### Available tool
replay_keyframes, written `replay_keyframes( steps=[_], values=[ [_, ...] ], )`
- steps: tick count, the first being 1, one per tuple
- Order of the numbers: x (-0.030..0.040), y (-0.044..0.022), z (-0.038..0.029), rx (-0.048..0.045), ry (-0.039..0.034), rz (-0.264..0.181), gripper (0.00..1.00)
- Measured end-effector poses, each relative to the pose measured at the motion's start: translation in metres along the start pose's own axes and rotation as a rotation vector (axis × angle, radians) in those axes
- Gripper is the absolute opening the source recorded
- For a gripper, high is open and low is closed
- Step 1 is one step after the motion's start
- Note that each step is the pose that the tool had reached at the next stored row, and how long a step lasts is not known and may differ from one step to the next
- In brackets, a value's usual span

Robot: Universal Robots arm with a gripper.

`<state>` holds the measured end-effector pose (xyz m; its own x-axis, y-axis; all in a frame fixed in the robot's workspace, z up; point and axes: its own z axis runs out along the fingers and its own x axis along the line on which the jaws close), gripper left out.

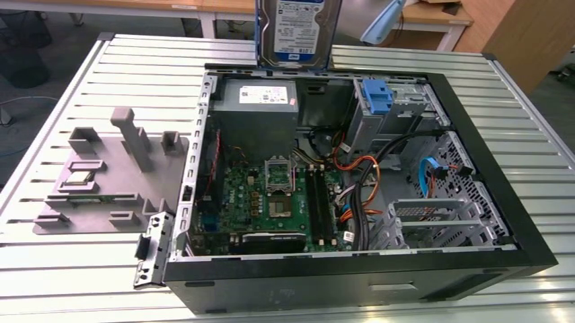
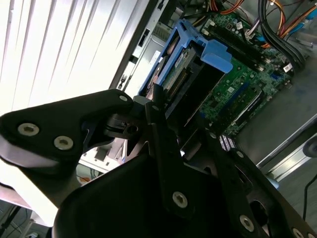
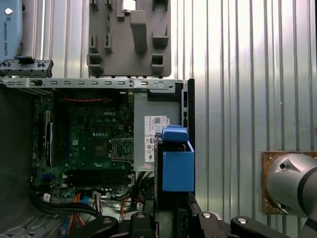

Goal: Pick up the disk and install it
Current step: 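Pick up the disk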

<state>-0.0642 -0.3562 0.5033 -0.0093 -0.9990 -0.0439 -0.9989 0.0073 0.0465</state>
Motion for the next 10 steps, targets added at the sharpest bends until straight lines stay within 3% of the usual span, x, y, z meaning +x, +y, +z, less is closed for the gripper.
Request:
replay_keyframes(
  steps=[10],
  values=[
    [0.0112, -0.0001, -0.0003, 0.0001, -0.0001, 0.000, 0.35]
  ],
)
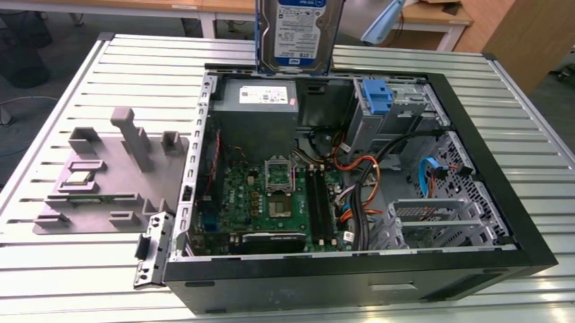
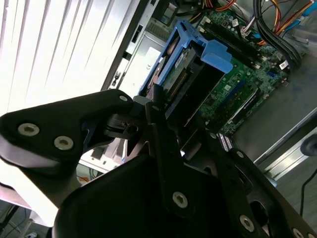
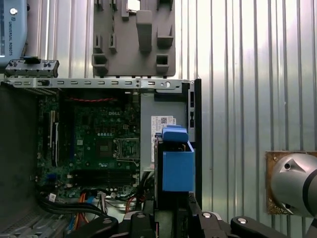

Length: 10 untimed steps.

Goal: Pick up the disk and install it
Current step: 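Pick up the disk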

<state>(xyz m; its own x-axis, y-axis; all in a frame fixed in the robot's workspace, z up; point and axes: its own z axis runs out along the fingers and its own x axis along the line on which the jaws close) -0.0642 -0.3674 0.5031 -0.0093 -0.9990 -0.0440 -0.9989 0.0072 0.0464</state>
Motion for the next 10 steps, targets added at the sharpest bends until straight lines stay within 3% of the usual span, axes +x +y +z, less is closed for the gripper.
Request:
replay_keyframes(
  steps=[10],
  values=[
    [0.0128, -0.0001, -0.0003, -0.0001, 0.0001, 0.000, 0.35]
  ],
)
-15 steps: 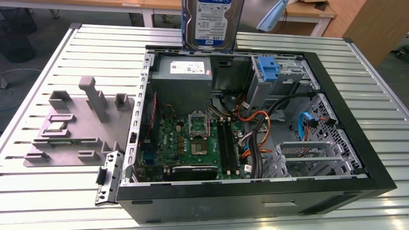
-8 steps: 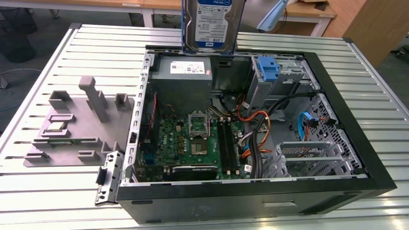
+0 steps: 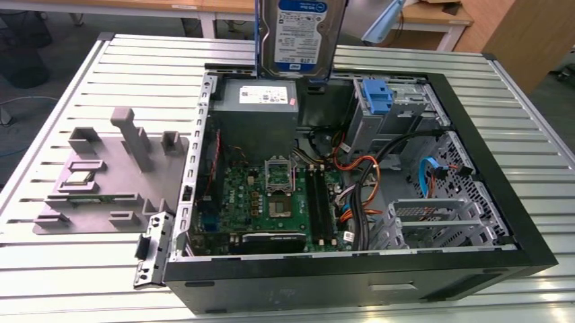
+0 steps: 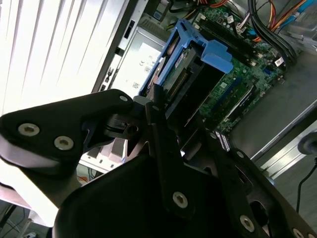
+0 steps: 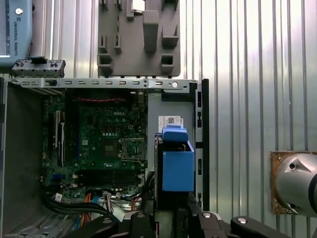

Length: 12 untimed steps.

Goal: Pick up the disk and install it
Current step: 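Pick up the disk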

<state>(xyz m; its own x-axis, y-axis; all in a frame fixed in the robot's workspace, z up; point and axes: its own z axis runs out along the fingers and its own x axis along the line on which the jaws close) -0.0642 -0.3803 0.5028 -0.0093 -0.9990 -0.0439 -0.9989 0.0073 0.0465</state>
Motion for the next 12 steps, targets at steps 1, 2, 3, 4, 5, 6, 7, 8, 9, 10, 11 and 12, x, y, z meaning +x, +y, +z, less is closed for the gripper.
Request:
replay_keyframes(
  steps=[1, 2, 3, 4, 5, 6, 7, 8, 9, 10, 11, 12],
  values=[
    [0.0013, 0.0000, 0.0000, 0.0000, 0.0000, 0.000, 0.35],
    [0.0027, 0.0000, 0.0000, 0.0000, -0.0001, 0.000, 0.35],
    [0.0042, 0.0000, -0.0001, 0.0000, 0.0000, 0.000, 0.35],
    [0.0057, 0.0000, -0.0001, 0.0000, 0.0000, 0.000, 0.35],
    [0.0072, -0.0001, -0.0001, 0.0000, 0.0000, 0.000, 0.35],
    [0.0088, -0.0001, -0.0001, 0.0000, -0.0001, 0.000, 0.35],
    [0.0103, -0.0001, -0.0001, 0.0000, 0.0000, 0.000, 0.35],
    [0.0119, -0.0001, -0.0002, 0.0000, 0.0001, 0.000, 0.35],
    [0.0135, -0.0001, -0.0002, 0.0000, 0.0000, 0.000, 0.35],
    [0.0150, -0.0001, -0.0002, 0.0000, 0.0000, 0.000, 0.35],
    [0.0168, -0.0001, -0.0001, 0.0001, -0.0001, 0.000, 0.35],
    [0.0184, -0.0002, -0.0002, 0.0000, 0.0000, 0.000, 0.35]
  ],
)
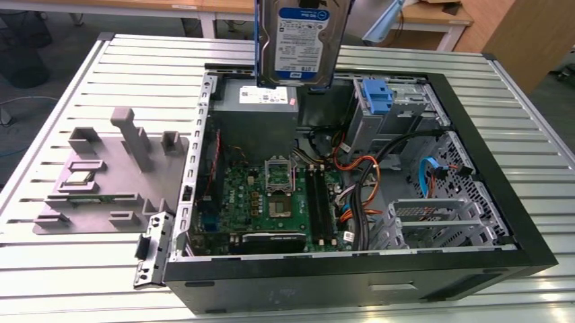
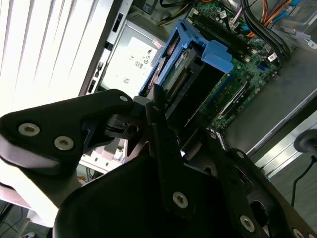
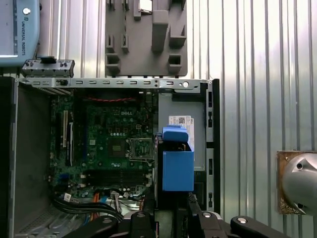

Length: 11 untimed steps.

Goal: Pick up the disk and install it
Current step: 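Pick up the disk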

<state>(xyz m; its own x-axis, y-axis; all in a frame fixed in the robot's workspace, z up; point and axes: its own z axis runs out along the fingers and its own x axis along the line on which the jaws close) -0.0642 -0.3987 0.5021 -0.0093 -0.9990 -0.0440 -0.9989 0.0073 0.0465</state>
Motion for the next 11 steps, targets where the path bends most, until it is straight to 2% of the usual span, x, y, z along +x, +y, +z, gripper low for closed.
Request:
replay_keyframes(
  steps=[11],
  values=[
    [0.0151, -0.0001, -0.0001, 0.0000, 0.0000, 0.000, 0.35]
  ],
)
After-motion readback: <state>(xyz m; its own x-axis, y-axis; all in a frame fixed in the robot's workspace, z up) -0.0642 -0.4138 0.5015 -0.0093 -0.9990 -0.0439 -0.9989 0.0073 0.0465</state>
